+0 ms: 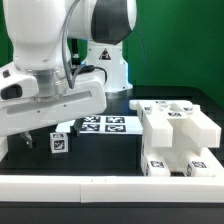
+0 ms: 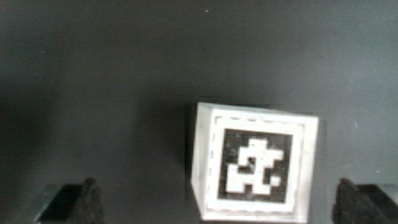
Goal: Assemble chair
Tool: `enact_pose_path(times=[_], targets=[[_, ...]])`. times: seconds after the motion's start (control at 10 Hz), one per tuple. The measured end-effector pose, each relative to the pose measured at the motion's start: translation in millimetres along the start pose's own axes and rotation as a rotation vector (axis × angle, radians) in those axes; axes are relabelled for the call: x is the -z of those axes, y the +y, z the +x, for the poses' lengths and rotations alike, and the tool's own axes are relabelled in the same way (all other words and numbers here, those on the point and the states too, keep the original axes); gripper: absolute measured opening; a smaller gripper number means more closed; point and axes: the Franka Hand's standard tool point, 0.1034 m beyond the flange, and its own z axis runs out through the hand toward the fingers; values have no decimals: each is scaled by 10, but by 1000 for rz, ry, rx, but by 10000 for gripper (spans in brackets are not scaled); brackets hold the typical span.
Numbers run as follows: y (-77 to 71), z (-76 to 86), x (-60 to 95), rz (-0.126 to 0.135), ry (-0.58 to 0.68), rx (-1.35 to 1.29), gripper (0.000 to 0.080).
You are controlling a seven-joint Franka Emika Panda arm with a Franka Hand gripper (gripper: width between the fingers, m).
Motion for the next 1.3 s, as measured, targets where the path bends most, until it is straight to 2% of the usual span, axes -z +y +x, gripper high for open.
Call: enact_pose_path(times=[0.1,0.3,0.4,0.5,0.6,0.7,0.8,0.9,1.0,1.1,1.2,1.3], targets=[[-11,-16,-40,5,18,-47,649],[-32,-132,-186,-2,44,-70,649],[13,-115,-180,-18,62,-45,649],[10,-114,-181,-18,62,-48,649],[10,-115,-183,-17,61,-48,519],[9,-115,-184,-17,61,-48,519],[8,-114,-184,-16,62,-61,368],[9,-112,-182,-16,63,-75,274],[27,-98,-176,-27,86,-111,274],[45,-126,-181,-36,142,-256,274],[53,-186,-190,-9,187,-459,274],[57,-234,-202,37,221,-649,274]])
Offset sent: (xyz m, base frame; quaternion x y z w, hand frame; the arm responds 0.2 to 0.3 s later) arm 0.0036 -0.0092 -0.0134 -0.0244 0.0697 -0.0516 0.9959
